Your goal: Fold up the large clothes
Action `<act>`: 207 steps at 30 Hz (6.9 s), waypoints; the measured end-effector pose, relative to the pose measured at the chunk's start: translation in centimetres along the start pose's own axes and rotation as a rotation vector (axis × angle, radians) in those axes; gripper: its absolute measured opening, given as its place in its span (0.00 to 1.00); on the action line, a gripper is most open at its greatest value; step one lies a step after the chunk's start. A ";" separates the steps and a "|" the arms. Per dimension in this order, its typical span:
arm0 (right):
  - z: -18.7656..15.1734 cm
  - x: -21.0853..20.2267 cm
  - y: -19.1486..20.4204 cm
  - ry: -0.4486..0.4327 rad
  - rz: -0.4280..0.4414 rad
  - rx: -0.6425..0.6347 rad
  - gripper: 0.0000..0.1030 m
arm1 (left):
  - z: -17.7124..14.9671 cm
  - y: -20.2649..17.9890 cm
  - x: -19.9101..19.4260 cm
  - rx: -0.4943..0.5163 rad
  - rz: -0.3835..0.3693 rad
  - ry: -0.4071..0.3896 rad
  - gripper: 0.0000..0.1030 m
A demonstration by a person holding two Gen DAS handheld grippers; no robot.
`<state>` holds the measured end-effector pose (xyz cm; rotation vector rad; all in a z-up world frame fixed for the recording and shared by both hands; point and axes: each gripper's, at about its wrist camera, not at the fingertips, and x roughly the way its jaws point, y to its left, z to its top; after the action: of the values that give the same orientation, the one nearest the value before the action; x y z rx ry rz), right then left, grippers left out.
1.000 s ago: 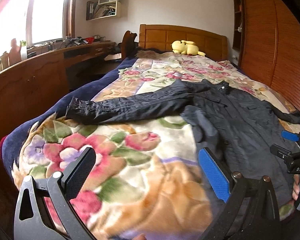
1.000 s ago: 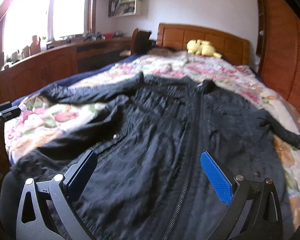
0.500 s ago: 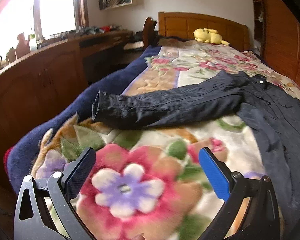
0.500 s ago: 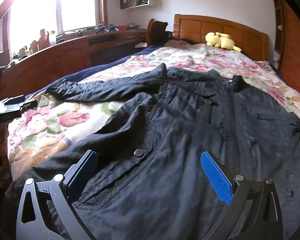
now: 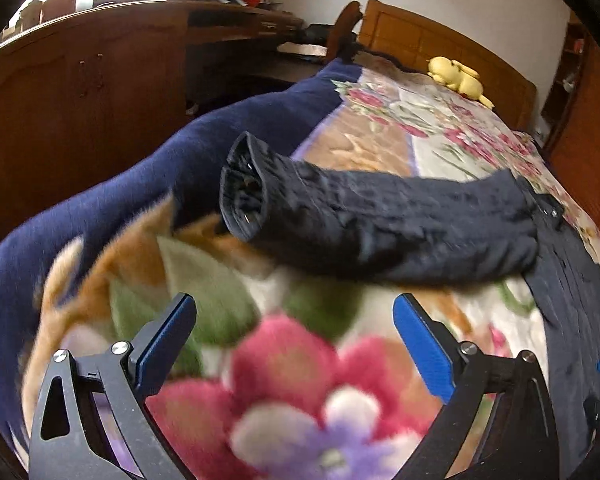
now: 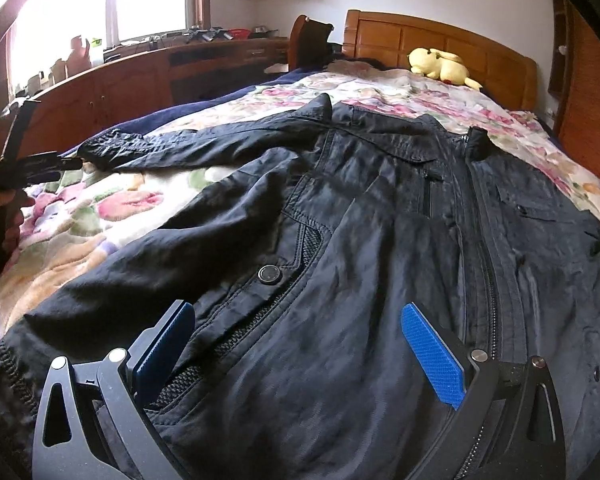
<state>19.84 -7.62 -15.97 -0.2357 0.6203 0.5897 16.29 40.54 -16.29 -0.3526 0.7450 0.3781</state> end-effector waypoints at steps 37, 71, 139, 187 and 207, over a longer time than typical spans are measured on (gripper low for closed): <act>-0.4 -5.7 -4.3 -0.072 -0.016 0.052 1.00 | 5.7 -24.9 -11.0 0.400 -0.361 -0.121 0.07; 0.1 -7.2 -8.1 -0.065 -0.012 0.063 1.00 | -9.6 -21.7 -9.9 0.396 -0.305 0.035 0.39; -3.8 -11.4 -15.2 -0.070 -0.143 0.019 0.05 | -11.9 -28.8 -14.1 0.490 -0.356 -0.042 0.39; -6.7 -11.5 -16.3 -0.091 -0.046 0.127 0.05 | -15.3 -32.5 -13.9 0.518 -0.383 0.018 0.39; -4.8 -16.2 -18.3 -0.087 -0.146 0.141 0.51 | -11.4 -39.7 -10.5 0.540 -0.455 -0.032 0.39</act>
<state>17.53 -31.51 -9.32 -0.1206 0.5524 0.4117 20.44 -1.42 -9.72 0.0012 0.6823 -0.2486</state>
